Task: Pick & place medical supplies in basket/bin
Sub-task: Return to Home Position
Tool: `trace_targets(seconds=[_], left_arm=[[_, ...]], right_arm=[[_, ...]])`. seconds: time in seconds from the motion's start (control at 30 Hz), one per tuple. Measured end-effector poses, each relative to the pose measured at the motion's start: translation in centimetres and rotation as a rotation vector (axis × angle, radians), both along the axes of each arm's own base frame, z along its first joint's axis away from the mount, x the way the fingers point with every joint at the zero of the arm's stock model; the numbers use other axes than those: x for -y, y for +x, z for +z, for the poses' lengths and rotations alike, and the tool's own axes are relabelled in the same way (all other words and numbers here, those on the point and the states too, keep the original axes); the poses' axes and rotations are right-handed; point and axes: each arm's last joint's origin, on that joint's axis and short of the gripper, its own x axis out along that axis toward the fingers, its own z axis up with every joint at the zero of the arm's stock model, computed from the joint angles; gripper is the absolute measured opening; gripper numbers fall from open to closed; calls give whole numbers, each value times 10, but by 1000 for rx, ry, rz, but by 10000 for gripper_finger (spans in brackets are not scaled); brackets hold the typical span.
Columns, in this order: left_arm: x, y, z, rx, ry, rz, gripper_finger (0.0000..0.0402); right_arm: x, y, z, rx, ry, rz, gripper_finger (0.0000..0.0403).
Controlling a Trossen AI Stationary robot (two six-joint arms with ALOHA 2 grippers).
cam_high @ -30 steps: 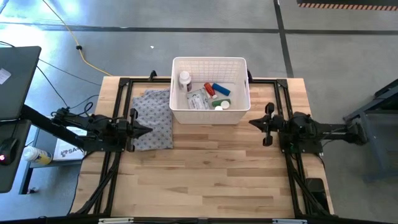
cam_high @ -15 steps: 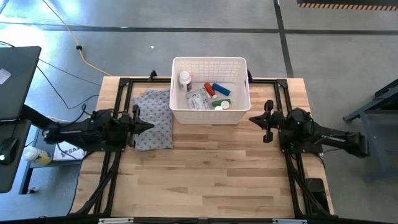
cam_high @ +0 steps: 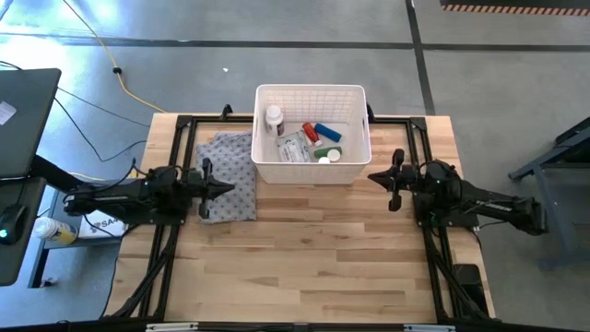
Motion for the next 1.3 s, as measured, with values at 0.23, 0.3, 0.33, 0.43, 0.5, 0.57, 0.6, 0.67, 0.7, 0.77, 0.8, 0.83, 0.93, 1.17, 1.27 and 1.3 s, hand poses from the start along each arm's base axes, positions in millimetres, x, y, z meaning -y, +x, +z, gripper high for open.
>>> trace_targets(seconds=[0.23, 0.3, 0.33, 0.43, 0.5, 0.57, 0.6, 0.67, 0.7, 0.77, 0.8, 0.83, 0.93, 1.17, 1.27, 1.3], left_arm=[[0, 0, 0, 2, -2, 1, 31], [0, 0, 0, 1, -5, 1, 29], [0, 0, 0, 1, -6, 2, 27], [0, 0, 0, 3, -19, 1, 23], [0, 0, 0, 4, -30, 1, 27], [0, 0, 0, 4, -31, 1, 32], [0, 0, 0, 4, -30, 2, 33], [0, 0, 0, 4, -29, 5, 33], [0, 0, 0, 4, -30, 5, 30], [0, 0, 0, 6, -49, -5, 24], [1, 0, 0, 8, -55, -21, 22], [1, 0, 1, 9, -55, -33, 22], [1, -2, 3, -26, -50, -39, 23], [2, -4, 4, -99, -89, -44, 27], [1, -2, 3, -53, -77, -41, 21], [1, -1, 2, -14, -58, -42, 21]], right_arm=[[1, 1, -8, 25, 54, -29, 1], [0, 2, -9, 17, 60, -35, 0], [-1, 2, -9, 18, 60, -26, 0], [-5, 3, -6, 53, 61, -8, 0], [-9, 4, -5, 56, 66, 3, 0], [-13, 5, -6, 52, 60, 8, 0], [-15, 5, -6, 48, 51, 4, 0], [-18, 5, -6, 41, 33, -11, 0], [-20, 6, -6, 41, 29, -5, 0], [-24, 6, -6, 41, 26, 14, 0], [-25, 6, -7, 38, 22, 21, 0], [-27, 6, -7, 31, 11, 21, 0], [-29, 5, -7, 25, -39, 1, 0], [-27, 1, -11, -1, -24, -2, 0], [-26, -1, -9, 21, 8, 5, 0], [-26, -1, -9, 24, 10, 17, 0]])
